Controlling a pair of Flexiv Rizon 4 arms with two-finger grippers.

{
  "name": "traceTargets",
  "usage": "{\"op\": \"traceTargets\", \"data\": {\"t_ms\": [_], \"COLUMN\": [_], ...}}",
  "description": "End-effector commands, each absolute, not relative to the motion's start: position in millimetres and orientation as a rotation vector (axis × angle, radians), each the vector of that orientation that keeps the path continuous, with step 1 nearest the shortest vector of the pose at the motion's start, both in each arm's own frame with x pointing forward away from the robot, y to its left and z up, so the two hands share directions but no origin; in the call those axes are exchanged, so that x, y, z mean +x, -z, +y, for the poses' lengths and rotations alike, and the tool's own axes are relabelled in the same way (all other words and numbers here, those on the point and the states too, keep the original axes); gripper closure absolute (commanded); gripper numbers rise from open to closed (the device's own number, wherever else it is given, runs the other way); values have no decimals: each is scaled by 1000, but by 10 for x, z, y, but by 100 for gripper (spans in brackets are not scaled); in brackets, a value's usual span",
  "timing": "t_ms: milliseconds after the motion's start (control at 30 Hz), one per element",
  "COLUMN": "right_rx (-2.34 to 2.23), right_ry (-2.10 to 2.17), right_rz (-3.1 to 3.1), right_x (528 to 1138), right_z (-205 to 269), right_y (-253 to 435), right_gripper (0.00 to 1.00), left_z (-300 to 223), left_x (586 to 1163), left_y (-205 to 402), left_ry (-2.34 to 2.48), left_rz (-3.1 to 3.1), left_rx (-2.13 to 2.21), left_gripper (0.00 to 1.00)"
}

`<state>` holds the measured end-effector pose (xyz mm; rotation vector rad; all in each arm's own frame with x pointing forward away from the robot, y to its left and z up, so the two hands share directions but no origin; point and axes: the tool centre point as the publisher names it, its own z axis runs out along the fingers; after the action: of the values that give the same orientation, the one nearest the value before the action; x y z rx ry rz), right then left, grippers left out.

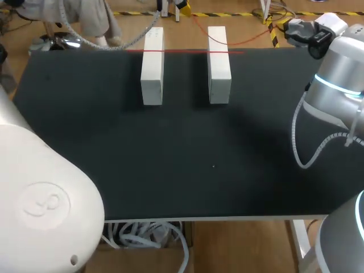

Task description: Grab the tape and strap the tape.

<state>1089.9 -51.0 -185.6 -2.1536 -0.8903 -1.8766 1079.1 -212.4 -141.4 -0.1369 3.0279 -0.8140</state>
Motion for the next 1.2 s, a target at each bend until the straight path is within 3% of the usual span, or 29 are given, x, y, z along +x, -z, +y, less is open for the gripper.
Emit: {"op": "traceTargets", "data": {"t_ms": [33,1200], "right_rx": [-2154,-2136], "right_ry": [1871,1866], "right_rz": [-899,-1009], "right_x": [10909,10971], "right_z": [-516,-496], "right_y": [1843,1816], "right_gripper": [100,100], "left_z": [-2211,-2434], "left_x": [10841,10868], "left_y": [1391,1132], "left_ry": [729,532], "left_rz": [3070,3115], "left_rx": [-138,-109], "left_gripper": [100,100]}}
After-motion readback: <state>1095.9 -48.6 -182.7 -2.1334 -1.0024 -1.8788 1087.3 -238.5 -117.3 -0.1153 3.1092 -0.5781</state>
